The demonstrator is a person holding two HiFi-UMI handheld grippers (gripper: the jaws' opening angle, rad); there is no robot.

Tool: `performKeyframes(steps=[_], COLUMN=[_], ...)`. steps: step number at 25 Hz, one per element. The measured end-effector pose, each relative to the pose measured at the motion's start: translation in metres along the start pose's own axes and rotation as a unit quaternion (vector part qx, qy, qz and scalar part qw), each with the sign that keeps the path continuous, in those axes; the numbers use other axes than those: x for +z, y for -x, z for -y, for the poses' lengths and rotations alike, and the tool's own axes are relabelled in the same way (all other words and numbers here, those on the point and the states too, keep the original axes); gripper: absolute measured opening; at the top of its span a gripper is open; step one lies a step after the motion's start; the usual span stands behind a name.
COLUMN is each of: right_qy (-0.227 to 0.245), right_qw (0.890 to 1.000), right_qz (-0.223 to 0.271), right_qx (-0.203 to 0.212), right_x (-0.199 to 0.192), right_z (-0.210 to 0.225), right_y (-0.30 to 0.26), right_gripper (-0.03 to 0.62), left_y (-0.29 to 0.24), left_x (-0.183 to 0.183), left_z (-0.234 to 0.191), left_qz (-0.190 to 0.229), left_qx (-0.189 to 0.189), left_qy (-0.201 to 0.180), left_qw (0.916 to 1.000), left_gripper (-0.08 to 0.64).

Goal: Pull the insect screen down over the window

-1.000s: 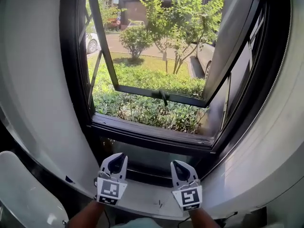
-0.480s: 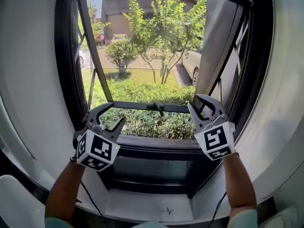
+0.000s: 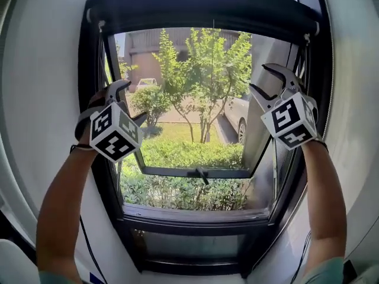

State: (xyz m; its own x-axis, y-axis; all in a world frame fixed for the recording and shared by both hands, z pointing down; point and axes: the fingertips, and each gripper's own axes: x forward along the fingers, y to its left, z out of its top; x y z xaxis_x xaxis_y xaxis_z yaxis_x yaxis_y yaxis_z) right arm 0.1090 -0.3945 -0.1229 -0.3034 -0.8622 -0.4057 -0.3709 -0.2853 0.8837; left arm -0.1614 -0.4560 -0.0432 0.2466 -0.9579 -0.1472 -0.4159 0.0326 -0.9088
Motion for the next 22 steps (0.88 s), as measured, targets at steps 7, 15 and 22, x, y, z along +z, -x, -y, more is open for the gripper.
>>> performKeyframes(steps=[7, 15, 22], right_qy=[0.064, 0.122, 0.159], right_qw=[0.997, 0.986, 0.974], right_qz=[-0.042, -0.114, -0.16], right_qx=[-0.032, -0.025, 0.006], right_x=[0.004, -0.025, -0.051], right_z=[0.075, 0.113, 0.113], right_y=[-0.032, -0.049, -0.06], right_gripper=[0.23, 0.255, 0.255], left_y=[-0.017, -0.034, -0.057], left_x=[0.019, 0.03, 0.033], left_z=[-0.113, -0.168, -0.175], left_qz=[-0.018, -0.036, -0.056], left_qx=[0.062, 0.098, 0.09], left_qy=[-0.03, -0.058, -0.087], left_qw=[0.9975, 0.9928, 0.9906], left_gripper=[0.42, 0.437, 0.453])
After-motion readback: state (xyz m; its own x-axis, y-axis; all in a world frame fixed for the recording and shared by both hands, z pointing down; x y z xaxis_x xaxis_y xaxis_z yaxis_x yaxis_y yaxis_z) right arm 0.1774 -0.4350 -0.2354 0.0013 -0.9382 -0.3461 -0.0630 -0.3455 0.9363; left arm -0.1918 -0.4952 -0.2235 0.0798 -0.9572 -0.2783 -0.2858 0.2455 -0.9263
